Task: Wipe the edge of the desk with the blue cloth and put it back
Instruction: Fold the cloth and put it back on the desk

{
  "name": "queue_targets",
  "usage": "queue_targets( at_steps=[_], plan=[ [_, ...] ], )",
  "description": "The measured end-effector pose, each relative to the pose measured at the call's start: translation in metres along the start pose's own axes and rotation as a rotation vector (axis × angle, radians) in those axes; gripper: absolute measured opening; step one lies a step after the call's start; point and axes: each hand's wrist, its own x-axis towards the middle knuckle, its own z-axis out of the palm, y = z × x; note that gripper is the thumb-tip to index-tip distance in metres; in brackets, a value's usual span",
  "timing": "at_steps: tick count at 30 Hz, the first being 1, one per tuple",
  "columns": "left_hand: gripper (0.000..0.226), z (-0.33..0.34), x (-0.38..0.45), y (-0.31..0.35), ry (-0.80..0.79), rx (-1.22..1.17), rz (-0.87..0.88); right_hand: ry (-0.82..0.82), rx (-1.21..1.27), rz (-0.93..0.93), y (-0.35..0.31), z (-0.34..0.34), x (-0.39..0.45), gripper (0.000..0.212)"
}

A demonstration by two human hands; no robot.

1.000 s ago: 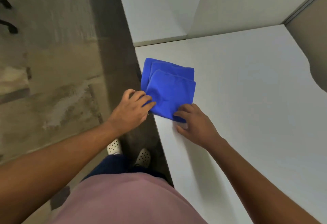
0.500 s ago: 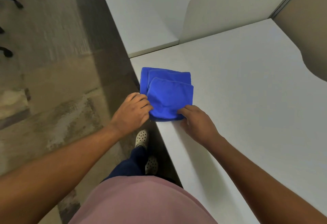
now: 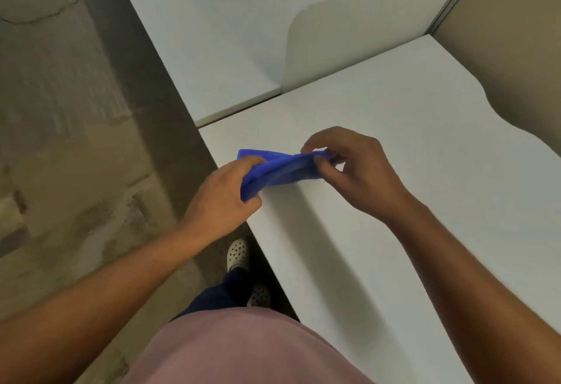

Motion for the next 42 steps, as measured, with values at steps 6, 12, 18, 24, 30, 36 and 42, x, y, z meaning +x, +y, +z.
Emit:
queue_targets(
  at_steps=[6, 12, 18, 24, 30, 36, 42],
  plan=[
    [0.038, -0.082, 0.073, 0.018, -0.466, -0.412, -0.116, 0.007, 0.172, 0.130, 0.003, -0.050, 0.021, 0.024],
    [0.029, -0.063, 0.175, -0.002, -0.636, -0.377, -0.210, -0.013, 0.184, 0.332, 0.051, -0.049, 0.068, 0.024],
    [0.028, -0.017, 0.225, -0.031, -0.686, -0.144, -0.222, 0.006, 0.074, 0.549, 0.083, -0.011, 0.082, 0.030],
    [0.037, -0.038, 0.212, -0.020, -0.671, -0.050, 0.056, 0.204, 0.026, 0.473, 0.063, -0.001, 0.041, 0.031],
    [0.035, -0.041, 0.141, -0.035, -0.704, 0.069, 0.364, 0.288, -0.079, 0.290, 0.043, 0.038, -0.034, 0.026],
    [0.033, -0.016, 0.087, -0.061, -0.585, 0.249, 0.708, 0.095, -0.196, 0.200, 0.056, 0.081, -0.071, 0.027],
    [0.022, -0.003, 0.074, -0.075, -0.528, 0.173, 0.690, -0.045, -0.278, 0.309, 0.065, 0.091, -0.072, 0.026]
  ],
)
